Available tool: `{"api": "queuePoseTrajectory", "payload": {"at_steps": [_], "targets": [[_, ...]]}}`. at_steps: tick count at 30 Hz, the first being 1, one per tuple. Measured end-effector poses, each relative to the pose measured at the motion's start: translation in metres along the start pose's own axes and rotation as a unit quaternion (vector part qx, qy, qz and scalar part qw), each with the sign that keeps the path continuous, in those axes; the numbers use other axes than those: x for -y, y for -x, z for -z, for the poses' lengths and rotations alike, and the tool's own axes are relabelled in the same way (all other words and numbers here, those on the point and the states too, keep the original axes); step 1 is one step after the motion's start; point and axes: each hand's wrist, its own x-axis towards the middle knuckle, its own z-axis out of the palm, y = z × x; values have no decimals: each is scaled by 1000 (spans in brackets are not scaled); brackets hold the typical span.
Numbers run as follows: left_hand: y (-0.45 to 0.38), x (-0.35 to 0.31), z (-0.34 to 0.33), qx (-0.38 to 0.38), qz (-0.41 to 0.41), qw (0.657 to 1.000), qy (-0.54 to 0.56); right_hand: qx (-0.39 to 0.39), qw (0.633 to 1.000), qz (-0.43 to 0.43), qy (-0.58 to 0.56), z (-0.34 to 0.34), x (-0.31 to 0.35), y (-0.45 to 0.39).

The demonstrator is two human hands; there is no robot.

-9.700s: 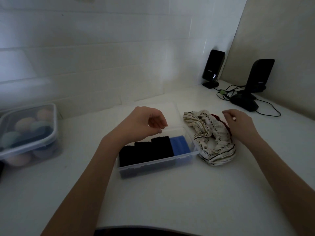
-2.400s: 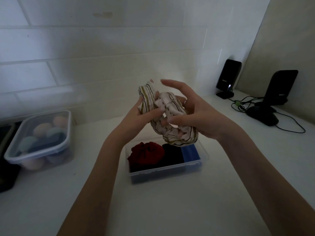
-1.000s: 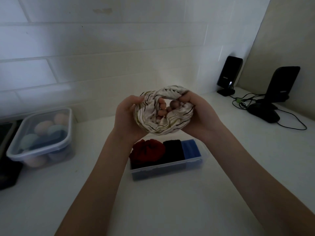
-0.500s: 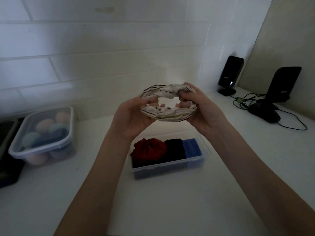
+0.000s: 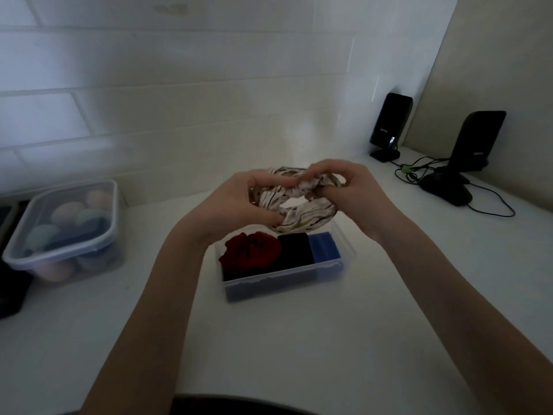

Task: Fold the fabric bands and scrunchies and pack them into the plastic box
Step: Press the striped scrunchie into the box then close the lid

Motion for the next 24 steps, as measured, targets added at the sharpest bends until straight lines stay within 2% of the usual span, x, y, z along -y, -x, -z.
{"api": "queuePoseTrajectory", "payload": {"at_steps": [3, 5, 7, 14, 17, 19, 21, 24], "targets": [[10, -3, -4, 18, 21, 994, -103, 61, 987, -8, 151, 7, -1, 9], [15, -1, -6, 50, 38, 983, -170, 118, 963, -8, 241, 10, -1, 14], [18, 1, -8, 66, 51, 968, -237, 144, 939, 5, 311, 10, 0, 16], [21, 5, -20, 76, 46, 921, -379, 218, 884, -1, 413, 6, 3, 23], [24, 6, -27, 53, 35, 882, -467, 244, 841, -11, 483, 8, 8, 22], [25, 5, -29, 33, -6, 856, -515, 249, 812, -18, 528, 9, 12, 22], [25, 5, -29, 41, -43, 846, -530, 252, 798, -7, 548, 10, 15, 22], [24, 5, -30, 55, -45, 837, -542, 260, 791, 10, 554, 10, 16, 23]]}}
